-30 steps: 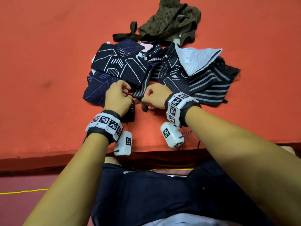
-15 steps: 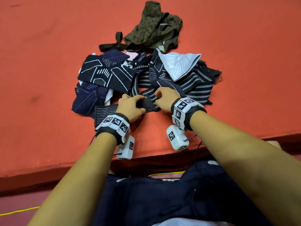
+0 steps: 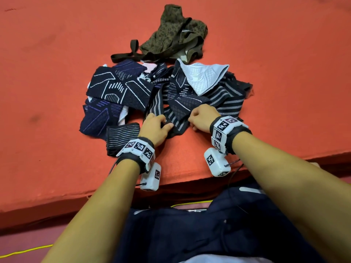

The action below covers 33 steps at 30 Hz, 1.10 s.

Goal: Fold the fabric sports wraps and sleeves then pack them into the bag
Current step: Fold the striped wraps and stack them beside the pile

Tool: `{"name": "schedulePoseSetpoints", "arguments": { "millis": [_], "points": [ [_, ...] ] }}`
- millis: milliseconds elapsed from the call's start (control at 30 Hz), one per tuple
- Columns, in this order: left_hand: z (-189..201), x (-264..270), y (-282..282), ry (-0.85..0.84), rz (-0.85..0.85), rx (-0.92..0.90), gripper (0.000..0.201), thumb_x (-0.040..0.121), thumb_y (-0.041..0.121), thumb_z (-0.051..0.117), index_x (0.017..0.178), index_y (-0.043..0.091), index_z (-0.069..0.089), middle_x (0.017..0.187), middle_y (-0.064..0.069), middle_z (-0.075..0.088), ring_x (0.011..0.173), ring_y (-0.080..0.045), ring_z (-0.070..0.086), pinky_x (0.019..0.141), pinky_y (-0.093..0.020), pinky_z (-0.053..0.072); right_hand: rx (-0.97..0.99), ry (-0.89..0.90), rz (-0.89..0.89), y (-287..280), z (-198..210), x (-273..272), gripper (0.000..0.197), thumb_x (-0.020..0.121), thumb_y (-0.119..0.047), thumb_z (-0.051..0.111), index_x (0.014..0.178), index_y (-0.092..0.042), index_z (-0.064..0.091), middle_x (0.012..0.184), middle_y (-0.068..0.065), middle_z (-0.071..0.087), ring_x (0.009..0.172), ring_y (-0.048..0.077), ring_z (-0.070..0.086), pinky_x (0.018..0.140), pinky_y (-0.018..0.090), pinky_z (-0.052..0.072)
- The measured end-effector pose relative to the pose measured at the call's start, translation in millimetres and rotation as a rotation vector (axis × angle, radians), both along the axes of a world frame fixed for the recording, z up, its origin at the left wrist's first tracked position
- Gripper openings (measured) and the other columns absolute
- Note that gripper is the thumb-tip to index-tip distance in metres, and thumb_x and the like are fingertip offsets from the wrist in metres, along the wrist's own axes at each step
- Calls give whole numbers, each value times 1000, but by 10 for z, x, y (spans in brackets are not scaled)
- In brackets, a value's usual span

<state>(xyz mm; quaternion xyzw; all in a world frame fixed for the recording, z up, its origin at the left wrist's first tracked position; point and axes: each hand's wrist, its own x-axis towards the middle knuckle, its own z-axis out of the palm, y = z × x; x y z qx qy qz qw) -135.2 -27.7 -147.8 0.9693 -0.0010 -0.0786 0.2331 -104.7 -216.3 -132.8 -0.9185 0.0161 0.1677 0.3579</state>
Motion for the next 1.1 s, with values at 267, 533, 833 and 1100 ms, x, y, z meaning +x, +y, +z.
{"name": "schedulePoseSetpoints", "arguments": {
  "millis": [267, 533, 833, 1100],
  "points": [
    [-18, -1, -56, 11, -192, 11, 19, 87, 27, 73, 90, 13, 60, 111, -3, 52, 107, -30, 53, 98, -38, 41, 53, 73, -46, 179, -115, -81, 40, 79, -30, 74, 105, -10, 49, 103, 13, 67, 93, 31, 67, 87, 43, 55],
    [-144, -59, -15, 71, -222, 168, 26, 88, 39, 69, 108, 24, 63, 120, -1, 57, 117, -28, 48, 105, -38, 25, 131, 153, -141, 135, -326, -187, 46, 72, -24, 83, 110, -10, 62, 111, 7, 67, 104, 26, 63, 98, 40, 51],
    [-48, -47, 24, 175, -49, 81, 18, 67, 61, 75, 67, 50, 60, 80, 12, 67, 97, -24, 63, 90, -46, 51, 247, 150, -162, 87, -369, -216, 42, 75, -20, 83, 112, -10, 65, 108, 6, 70, 102, 25, 65, 98, 41, 51],
    [-14, -88, -4, 109, 22, 30, 17, 85, 42, 72, 82, 27, 65, 67, 10, 59, 78, -19, 61, 72, -30, 48, 376, 198, -177, 49, -466, -174, 53, 54, -31, 82, 102, -17, 67, 98, 1, 73, 95, 23, 70, 93, 45, 56]
  ]
}}
